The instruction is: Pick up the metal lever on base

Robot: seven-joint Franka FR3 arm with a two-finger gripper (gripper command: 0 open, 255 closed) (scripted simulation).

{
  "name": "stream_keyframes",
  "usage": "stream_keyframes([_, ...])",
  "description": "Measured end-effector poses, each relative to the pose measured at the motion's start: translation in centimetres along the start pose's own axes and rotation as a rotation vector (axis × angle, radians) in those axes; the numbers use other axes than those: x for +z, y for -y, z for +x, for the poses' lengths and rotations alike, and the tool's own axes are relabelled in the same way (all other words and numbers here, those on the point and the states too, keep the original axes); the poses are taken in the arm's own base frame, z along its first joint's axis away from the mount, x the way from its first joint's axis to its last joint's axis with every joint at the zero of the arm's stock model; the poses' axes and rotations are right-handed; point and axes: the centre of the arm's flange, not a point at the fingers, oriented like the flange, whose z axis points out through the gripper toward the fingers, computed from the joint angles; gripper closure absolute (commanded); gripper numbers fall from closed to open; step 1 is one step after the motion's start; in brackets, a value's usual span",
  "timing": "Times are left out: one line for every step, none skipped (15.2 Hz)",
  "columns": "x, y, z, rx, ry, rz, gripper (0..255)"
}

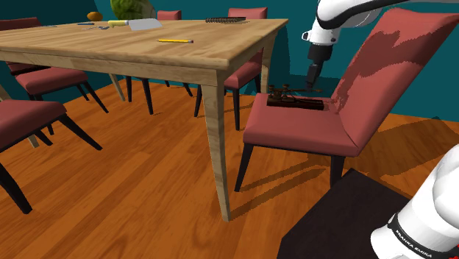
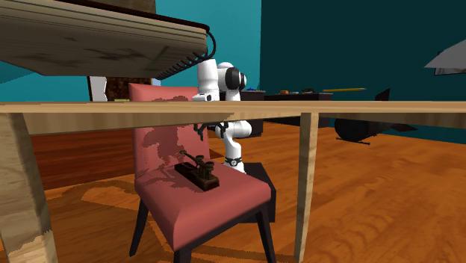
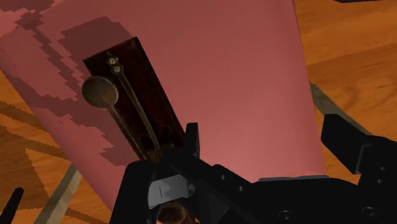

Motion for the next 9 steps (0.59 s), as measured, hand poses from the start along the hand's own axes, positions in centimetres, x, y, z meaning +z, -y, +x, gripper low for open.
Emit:
stream_keyframes([0.5, -1.2, 0.7, -0.017, 0.002, -0.002, 0])
stream_keyframes([0.8, -1.8, 1.6, -0.034, 0.004, -0.003, 0])
stream_keyframes([0.9, -2.9, 2.4, -0.05, 0.005, -0.005, 0])
stream_keyframes([1.0, -3.9, 3.1, -0.067, 0.007, -0.007, 0])
stream_keyframes([1.2, -5.1, 4.1, -0.084, 0.007, -0.009, 0])
stream_keyframes([1.6, -5.9, 4.8, -0.101, 0.01, -0.011, 0])
stream_keyframes([1.9, -7.0, 5.4, -0.118, 0.011, -0.013, 0])
stream_keyframes([2.1, -7.8, 6.7, -0.135, 0.013, -0.015, 0])
stream_keyframes([2.4, -8.3, 7.4, -0.149, 0.015, -0.015, 0])
